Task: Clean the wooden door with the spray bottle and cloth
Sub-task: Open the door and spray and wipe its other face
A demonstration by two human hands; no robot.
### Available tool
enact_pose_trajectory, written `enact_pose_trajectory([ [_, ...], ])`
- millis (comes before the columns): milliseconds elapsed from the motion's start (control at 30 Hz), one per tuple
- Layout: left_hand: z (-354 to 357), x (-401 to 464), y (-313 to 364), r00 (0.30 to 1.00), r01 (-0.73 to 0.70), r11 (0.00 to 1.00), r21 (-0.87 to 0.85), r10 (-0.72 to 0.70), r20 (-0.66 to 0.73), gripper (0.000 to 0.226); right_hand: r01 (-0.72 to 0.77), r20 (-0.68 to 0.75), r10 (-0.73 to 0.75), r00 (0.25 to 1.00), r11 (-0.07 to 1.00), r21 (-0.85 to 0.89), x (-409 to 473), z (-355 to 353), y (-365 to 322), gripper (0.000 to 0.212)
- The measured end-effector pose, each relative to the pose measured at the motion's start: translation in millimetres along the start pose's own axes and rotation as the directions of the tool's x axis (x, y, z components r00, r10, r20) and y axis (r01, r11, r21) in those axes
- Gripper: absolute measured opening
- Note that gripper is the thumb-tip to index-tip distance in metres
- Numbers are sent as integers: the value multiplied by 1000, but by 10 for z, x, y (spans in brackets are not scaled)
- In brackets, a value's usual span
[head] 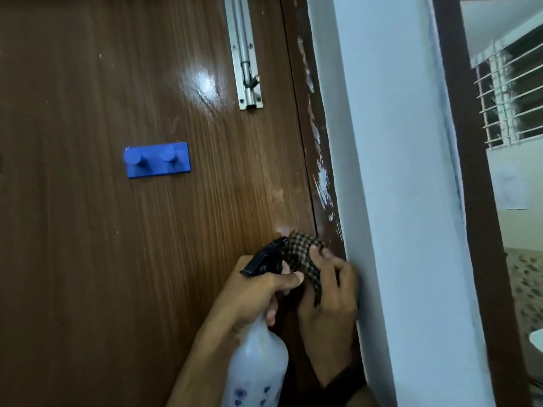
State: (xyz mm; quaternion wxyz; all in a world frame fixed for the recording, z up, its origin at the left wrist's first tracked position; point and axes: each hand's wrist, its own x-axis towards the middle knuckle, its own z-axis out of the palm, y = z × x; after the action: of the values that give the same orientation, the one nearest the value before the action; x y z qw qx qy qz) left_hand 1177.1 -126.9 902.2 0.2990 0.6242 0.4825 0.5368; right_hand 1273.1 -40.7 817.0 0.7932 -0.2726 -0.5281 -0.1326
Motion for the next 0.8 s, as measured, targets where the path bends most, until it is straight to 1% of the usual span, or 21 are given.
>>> enact_pose_trajectory([
  [100, -51, 94, 174, 999, -46, 999, 22, 46, 15, 19, 35, -85, -36, 996, 999, -16, -53, 32, 38, 37],
  [133, -58, 120, 227, 998, -58, 998, 21, 57, 26, 18, 36, -89, -36, 995, 999, -8, 16, 57, 26, 35],
  [267, -61, 247, 480, 997, -52, 999, 6, 52, 61, 21, 26, -21, -25, 999, 998, 54, 580, 189, -156, 38],
  [400, -101, 366, 758, 996, -86, 996, -9, 86, 34, 20, 43, 6, -43, 999, 997, 61, 1069, 314, -264, 40],
  [500, -170, 398, 878, 995, -91, 996, 3, 90, 48, 20, 60, -16, -60, 998, 998, 10, 1009, 305, -242, 39],
  [567, -208, 403, 898, 994, -85, 996, 7, 84, 66, 20, 68, -7, -68, 998, 996, -62, 860, 292, -198, 48],
  [633, -243, 412, 951, 992, -97, 995, 13, 96, 80, 19, 79, -2, -79, 997, 993, -91, 806, 298, -207, 51],
  [700, -270, 442, 1060, 990, -113, 994, 7, 112, 80, 19, 98, -5, -99, 995, 992, -76, 960, 327, -254, 47],
  [800, -298, 502, 1233, 991, -120, 993, 2, 119, 60, 18, 99, 5, -99, 995, 995, 7, 1348, 380, -367, 34],
])
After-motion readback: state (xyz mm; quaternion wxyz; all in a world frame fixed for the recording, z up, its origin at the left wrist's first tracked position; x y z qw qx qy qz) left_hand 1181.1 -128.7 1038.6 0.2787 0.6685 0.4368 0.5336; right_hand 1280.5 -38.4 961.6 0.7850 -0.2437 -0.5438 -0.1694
